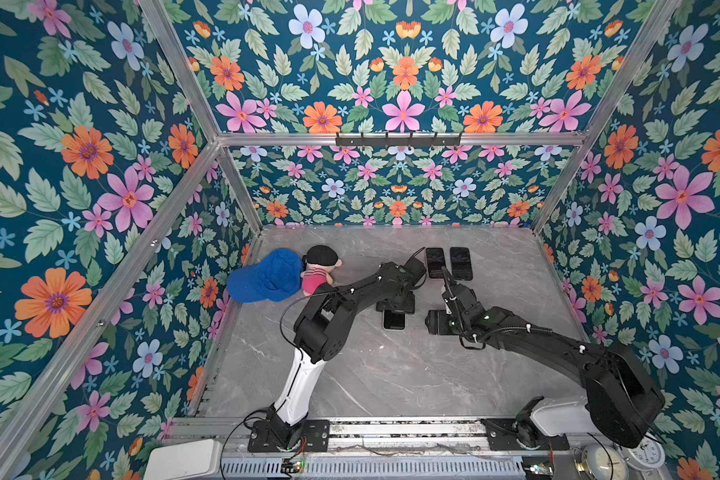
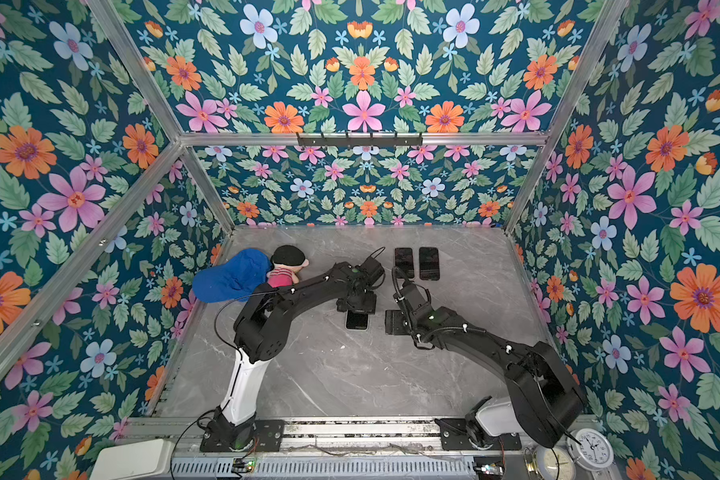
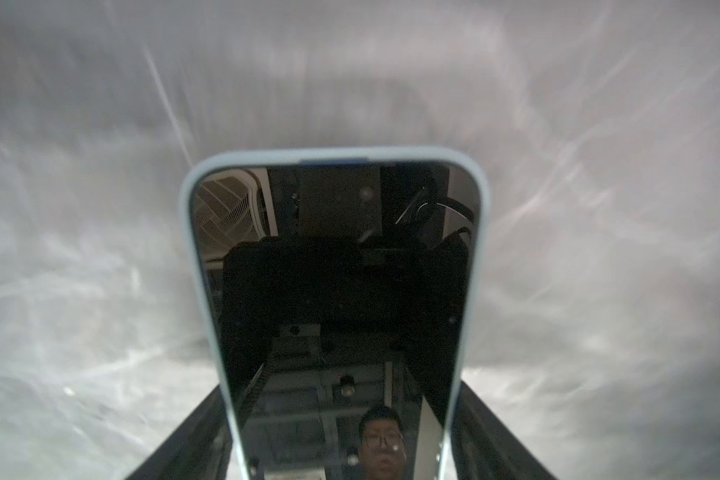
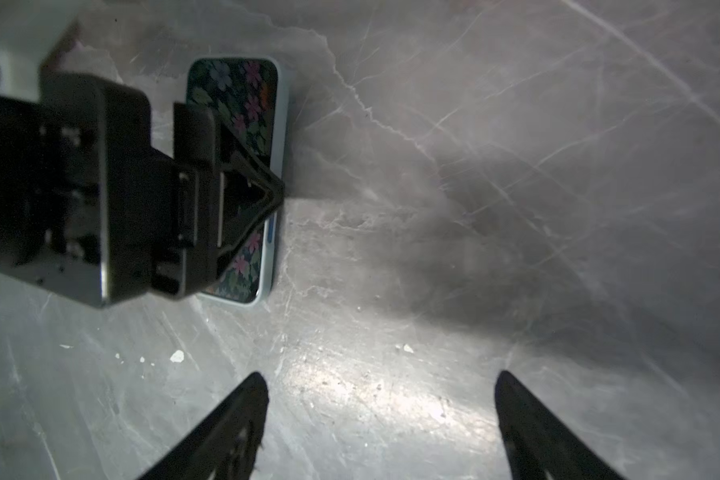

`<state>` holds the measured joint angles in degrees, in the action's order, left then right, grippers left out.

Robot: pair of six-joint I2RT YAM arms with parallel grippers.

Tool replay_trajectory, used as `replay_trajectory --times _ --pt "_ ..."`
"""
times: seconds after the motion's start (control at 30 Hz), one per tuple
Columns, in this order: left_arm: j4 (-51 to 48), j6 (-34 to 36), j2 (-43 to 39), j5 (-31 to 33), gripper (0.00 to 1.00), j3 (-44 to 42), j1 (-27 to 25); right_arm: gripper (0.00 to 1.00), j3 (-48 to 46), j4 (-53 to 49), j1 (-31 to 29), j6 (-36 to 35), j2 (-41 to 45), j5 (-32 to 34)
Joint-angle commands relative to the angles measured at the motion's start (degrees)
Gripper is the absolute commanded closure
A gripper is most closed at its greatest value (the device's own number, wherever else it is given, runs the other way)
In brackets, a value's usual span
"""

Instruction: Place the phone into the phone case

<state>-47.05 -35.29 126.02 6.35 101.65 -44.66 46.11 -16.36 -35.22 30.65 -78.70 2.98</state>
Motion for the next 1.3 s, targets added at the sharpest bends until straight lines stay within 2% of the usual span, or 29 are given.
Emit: replay_trajectory --times 0.0,0.17,0.43,0.67,1.27 --pt "-0.16 4.33 2.6 6.77 0.43 6.48 0.75 0.15 1.08 -2.23 1.49 -2.43 1.04 0.71" --pt "1.5 7.32 8.21 7.56 0.46 17.47 2.78 0.15 2.44 -4.39 2.68 -3.84 1.09 1.91" --pt "6.01 9.13 13.83 5.17 0.49 26.98 4.6 0.15 3.84 -5.46 2.88 -4.21 0.01 2.3" --pt "10.73 8.36 15.89 2.36 0.51 28.41 5.22 0.15 4.43 -5.79 2.88 -4.37 -1.37 2.55" --pt "13.59 6.39 20.54 -1.33 0.5 31.07 5.73 0.15 4.96 -4.38 3.01 -3.53 -4.36 2.03"
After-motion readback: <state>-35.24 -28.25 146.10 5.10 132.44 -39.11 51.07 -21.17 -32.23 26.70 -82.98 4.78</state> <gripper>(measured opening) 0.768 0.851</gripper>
